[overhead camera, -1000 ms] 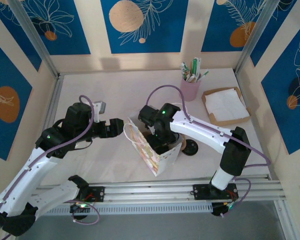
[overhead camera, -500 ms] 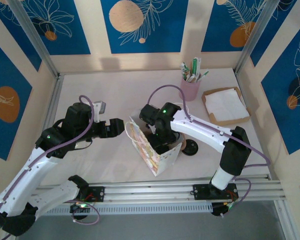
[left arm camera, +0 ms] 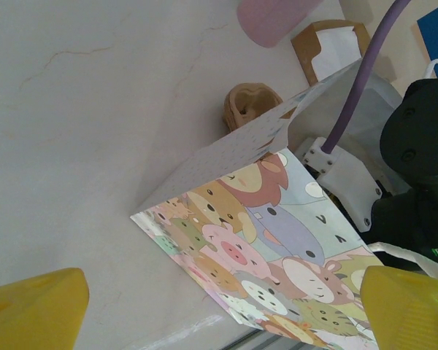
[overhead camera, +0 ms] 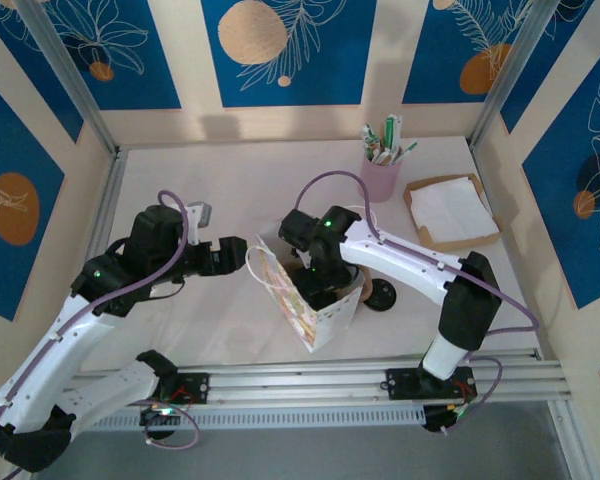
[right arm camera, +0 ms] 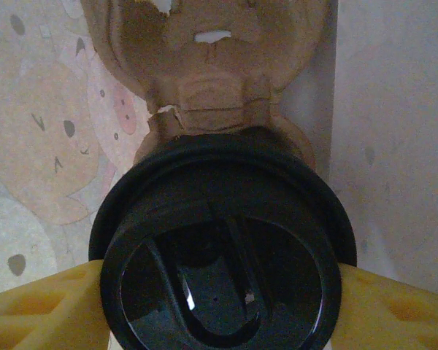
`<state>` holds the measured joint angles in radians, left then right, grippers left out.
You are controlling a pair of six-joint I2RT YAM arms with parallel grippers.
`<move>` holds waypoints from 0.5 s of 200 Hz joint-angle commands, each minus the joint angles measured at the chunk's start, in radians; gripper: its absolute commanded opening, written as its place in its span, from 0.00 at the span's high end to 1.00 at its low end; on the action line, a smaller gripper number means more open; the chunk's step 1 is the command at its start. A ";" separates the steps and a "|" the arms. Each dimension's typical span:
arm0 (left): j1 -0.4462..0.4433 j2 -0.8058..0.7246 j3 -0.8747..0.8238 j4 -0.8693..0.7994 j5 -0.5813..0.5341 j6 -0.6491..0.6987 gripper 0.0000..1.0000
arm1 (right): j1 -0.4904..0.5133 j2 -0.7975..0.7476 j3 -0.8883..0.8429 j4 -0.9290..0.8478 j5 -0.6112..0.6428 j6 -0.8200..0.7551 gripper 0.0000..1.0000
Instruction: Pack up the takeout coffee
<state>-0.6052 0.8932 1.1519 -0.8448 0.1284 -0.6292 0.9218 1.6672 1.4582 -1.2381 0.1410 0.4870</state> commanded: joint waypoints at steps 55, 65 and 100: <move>-0.015 -0.005 0.012 0.013 -0.012 -0.005 0.04 | -0.012 0.025 -0.040 0.025 -0.032 -0.007 0.31; -0.014 -0.007 0.012 0.013 -0.012 -0.004 0.04 | -0.012 0.022 -0.040 0.025 -0.032 -0.007 0.32; -0.016 -0.007 0.012 0.013 -0.012 -0.006 0.04 | -0.012 0.015 -0.035 0.020 -0.027 -0.005 0.31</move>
<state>-0.6056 0.8932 1.1519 -0.8452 0.1284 -0.6292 0.9146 1.6722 1.4433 -1.2182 0.1272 0.4866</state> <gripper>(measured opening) 0.958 0.687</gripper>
